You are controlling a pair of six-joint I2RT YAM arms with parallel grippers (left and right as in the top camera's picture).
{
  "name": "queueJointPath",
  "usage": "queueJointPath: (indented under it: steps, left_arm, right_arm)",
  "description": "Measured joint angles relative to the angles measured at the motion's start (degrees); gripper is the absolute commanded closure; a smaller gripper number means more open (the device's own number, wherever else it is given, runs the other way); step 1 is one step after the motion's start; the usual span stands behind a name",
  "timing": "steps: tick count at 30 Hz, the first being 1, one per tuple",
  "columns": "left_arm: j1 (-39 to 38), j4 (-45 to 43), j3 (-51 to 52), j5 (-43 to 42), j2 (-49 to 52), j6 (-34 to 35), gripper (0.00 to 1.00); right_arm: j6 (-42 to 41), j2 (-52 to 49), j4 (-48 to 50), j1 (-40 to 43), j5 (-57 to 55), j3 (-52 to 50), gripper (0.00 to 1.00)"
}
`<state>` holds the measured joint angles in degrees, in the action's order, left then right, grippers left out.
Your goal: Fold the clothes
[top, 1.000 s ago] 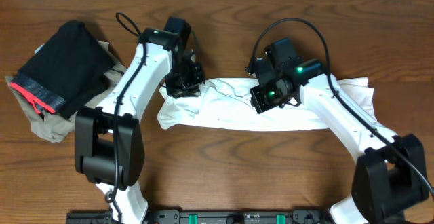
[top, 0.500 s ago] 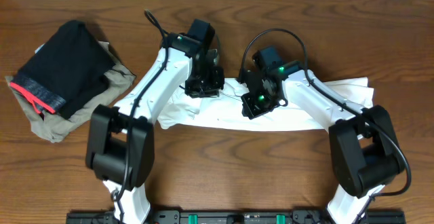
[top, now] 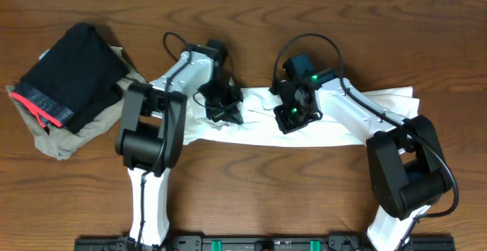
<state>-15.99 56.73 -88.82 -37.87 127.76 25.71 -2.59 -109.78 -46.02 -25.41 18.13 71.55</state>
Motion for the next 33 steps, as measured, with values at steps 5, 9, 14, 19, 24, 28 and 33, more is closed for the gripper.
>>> queueJointPath:
  steps: [5, 9, 14, 19, 24, 28, 33]
  left_arm:
    - [2.0, 0.2, 0.0, -3.4, 0.8, 0.0, 0.92]
    - [2.1, 0.2, 0.0, -3.8, 0.9, 0.0, 0.92]
    - [2.1, 0.1, 0.0, -3.8, 0.9, 0.0, 0.86]
    - [2.1, -0.4, 0.0, -4.6, 0.9, 0.0, 0.76]
    - [2.1, -1.5, 0.0, -5.7, 0.9, -0.5, 0.70]
    - [2.1, -3.1, 0.0, -5.9, 0.3, -2.6, 0.65]
    - [2.1, -4.5, 0.0, -2.5, -3.0, -6.0, 0.61]
  right_arm:
    - [-0.2, -0.5, 0.0, 0.0, -0.8, 0.0, 0.93]
    - [-0.2, -2.4, 0.0, 0.0, -1.4, 0.0, 0.93]
    - [-0.6, -4.2, -0.2, 0.5, -1.5, 0.3, 0.95]
    - [-1.2, -4.2, -0.3, 1.5, -1.1, 0.3, 0.96]
    - [-1.6, -3.5, -1.7, 4.0, -1.6, 0.2, 0.95]
    - [-1.7, 1.1, -2.7, 6.8, -4.0, 0.0, 0.93]
    - [-2.1, 12.6, -5.7, 10.6, -8.5, 0.0, 0.80]
